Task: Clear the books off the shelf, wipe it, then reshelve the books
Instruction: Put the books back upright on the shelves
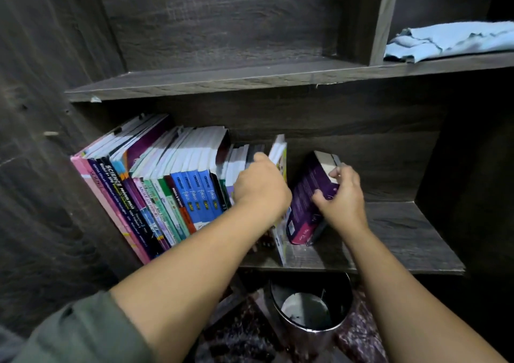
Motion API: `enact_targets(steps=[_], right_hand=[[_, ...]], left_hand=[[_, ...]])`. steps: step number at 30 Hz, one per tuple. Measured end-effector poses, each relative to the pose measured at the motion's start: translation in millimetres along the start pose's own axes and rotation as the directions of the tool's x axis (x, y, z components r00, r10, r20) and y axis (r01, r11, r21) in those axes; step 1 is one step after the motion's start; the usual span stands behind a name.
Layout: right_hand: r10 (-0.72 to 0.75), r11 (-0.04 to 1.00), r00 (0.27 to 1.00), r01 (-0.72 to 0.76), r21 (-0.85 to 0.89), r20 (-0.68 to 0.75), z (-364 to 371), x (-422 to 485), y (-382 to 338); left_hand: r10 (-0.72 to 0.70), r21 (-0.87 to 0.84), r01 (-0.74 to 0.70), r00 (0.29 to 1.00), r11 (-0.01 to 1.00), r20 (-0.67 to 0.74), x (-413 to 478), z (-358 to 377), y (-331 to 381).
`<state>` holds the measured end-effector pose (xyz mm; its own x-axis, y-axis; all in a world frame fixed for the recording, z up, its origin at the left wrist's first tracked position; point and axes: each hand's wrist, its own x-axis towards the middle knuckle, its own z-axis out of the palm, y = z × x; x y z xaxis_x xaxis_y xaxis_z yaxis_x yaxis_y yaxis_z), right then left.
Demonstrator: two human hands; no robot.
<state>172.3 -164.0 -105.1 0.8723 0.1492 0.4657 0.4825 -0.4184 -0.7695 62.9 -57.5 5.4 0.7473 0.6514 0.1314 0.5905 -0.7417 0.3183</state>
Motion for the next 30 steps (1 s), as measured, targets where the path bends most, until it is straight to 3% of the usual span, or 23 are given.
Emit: enact_targets(steps=[3,6,8,10,12,15,20,22,25,30], right_hand=[[-0.064,0.998,0.994,0.065,-0.003,0.087,7,3,-4],[-0.080,0.994,0.993,0.072,0.083,0.092,15,-1,-6],[-0.025,0.980,0.993,0.001,0.201,0.116,17,-7,-9],[0.049,0.965,0.978,-0.099,0.243,0.204,19,-13,-9],[0.101,0.963,0.951,-0.167,0.210,0.292,22,-16,-5],[0.152,0.938,0.875,-0.274,0.213,0.460,21,-12,9],[0.258,0.913,0.631,-0.407,0.029,0.731,24,-11,38],[0.284,0.916,0.583,-0.400,-0.036,0.761,31,-18,42],[0.298,0.912,0.621,-0.410,-0.024,0.725,49,-27,51],[0.291,0.930,0.752,-0.369,0.011,0.591,72,-32,52]], left_hand=[[0.022,0.043,-0.020,0.998,0.999,-0.053,20,22,4],[0.141,0.192,-0.108,0.976,0.975,-0.168,16,39,0],[0.291,0.246,-0.221,0.909,0.944,-0.299,10,47,-15],[0.508,0.280,-0.429,0.782,0.859,-0.361,12,56,-39],[0.671,0.302,-0.604,0.707,0.738,-0.225,22,61,-64],[0.695,0.379,-0.626,0.716,0.681,-0.066,33,60,-80],[0.606,0.397,-0.531,0.791,0.749,-0.083,45,55,-66],[0.567,0.428,-0.476,0.817,0.768,-0.109,48,59,-58],[0.539,0.403,-0.458,0.835,0.792,-0.111,47,59,-51],[0.609,0.529,-0.467,0.784,0.708,-0.122,21,33,-87]])
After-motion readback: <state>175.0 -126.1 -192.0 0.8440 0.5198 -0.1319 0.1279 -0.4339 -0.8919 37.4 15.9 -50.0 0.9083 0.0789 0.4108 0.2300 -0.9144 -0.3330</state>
